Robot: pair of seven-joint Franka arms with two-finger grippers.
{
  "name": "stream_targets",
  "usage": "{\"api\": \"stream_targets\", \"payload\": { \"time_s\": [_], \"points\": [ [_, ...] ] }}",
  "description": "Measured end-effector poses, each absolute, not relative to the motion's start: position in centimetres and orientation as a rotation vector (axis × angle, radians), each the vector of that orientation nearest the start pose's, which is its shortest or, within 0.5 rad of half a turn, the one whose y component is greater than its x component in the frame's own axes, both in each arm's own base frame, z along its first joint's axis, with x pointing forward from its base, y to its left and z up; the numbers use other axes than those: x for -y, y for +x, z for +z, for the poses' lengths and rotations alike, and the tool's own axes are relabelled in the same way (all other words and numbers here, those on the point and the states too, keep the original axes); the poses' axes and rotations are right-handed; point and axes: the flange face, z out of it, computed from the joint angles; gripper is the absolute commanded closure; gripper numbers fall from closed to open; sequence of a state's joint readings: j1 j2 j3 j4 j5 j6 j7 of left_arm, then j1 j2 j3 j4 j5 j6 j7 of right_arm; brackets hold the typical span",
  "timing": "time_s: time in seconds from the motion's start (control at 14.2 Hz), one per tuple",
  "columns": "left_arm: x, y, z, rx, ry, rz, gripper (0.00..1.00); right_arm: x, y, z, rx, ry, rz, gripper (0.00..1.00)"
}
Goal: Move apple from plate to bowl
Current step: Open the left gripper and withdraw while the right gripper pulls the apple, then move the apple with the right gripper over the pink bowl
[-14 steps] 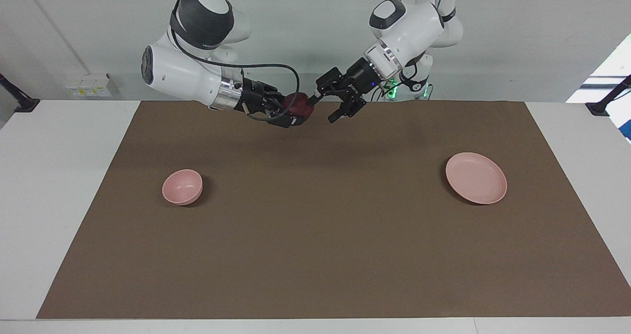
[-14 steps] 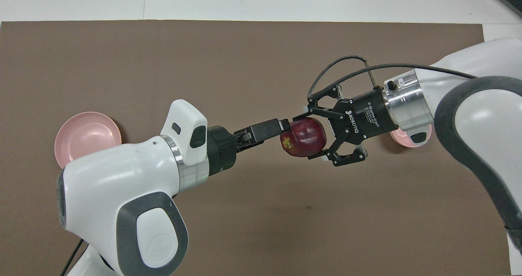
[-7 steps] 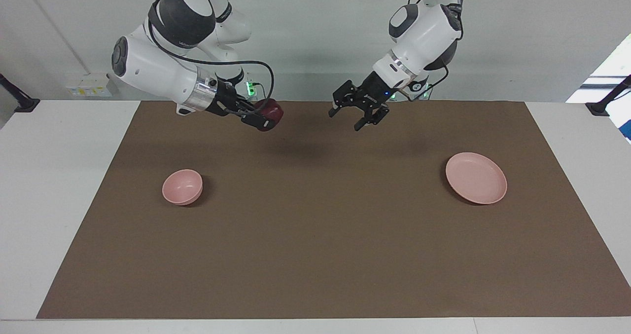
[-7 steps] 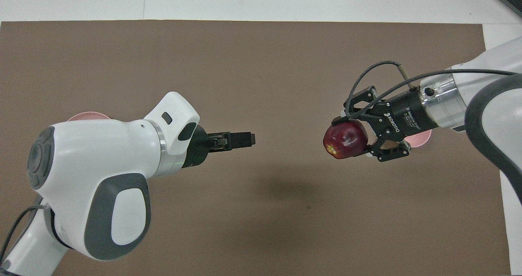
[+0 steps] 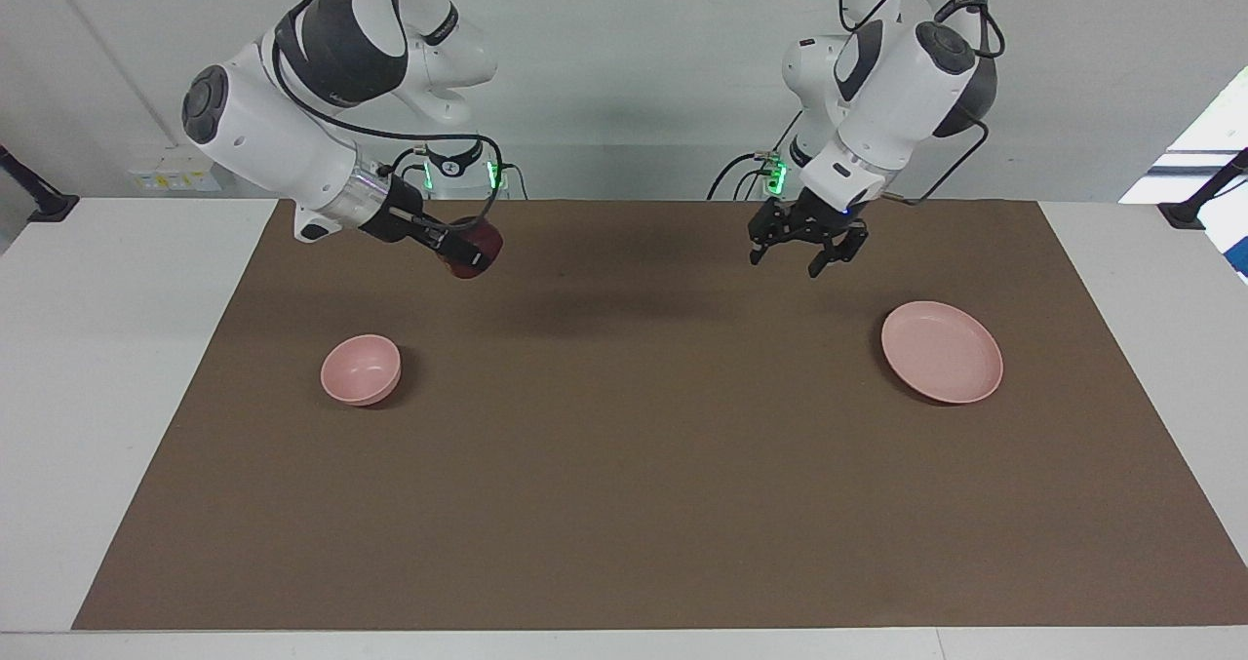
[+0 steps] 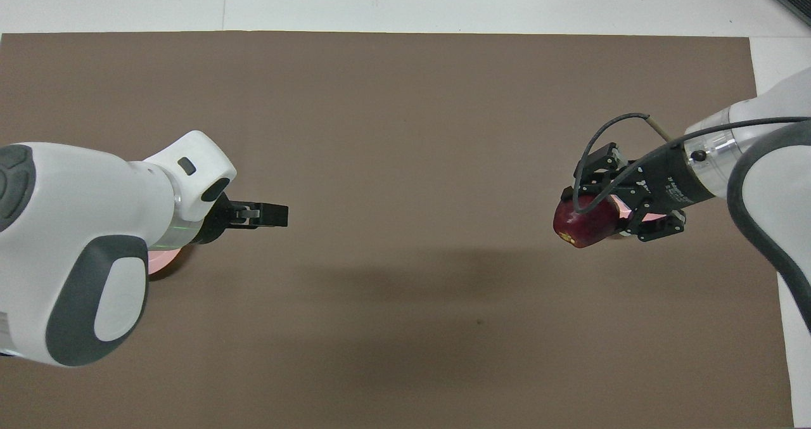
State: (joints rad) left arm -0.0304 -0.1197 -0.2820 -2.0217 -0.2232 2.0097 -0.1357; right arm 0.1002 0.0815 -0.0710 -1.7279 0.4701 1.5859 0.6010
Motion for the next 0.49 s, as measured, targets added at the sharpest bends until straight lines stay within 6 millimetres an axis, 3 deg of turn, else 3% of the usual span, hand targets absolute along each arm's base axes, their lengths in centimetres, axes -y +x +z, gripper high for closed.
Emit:
{"api": "stream_targets", "payload": {
  "time_s": [0.21, 0.49],
  "points": [
    [14.6, 51.3, 52.6, -0.149, -3.221, -0.09, 0.0, -6.0, 56.4, 51.7, -0.83, -2.61, 0.478, 1.0],
    [10.2, 53.2, 58.4, -0.211, -3.205, -0.012, 0.0, -4.7, 56.5, 51.5, -0.753, -2.702, 0.423, 1.0]
  ]
}}
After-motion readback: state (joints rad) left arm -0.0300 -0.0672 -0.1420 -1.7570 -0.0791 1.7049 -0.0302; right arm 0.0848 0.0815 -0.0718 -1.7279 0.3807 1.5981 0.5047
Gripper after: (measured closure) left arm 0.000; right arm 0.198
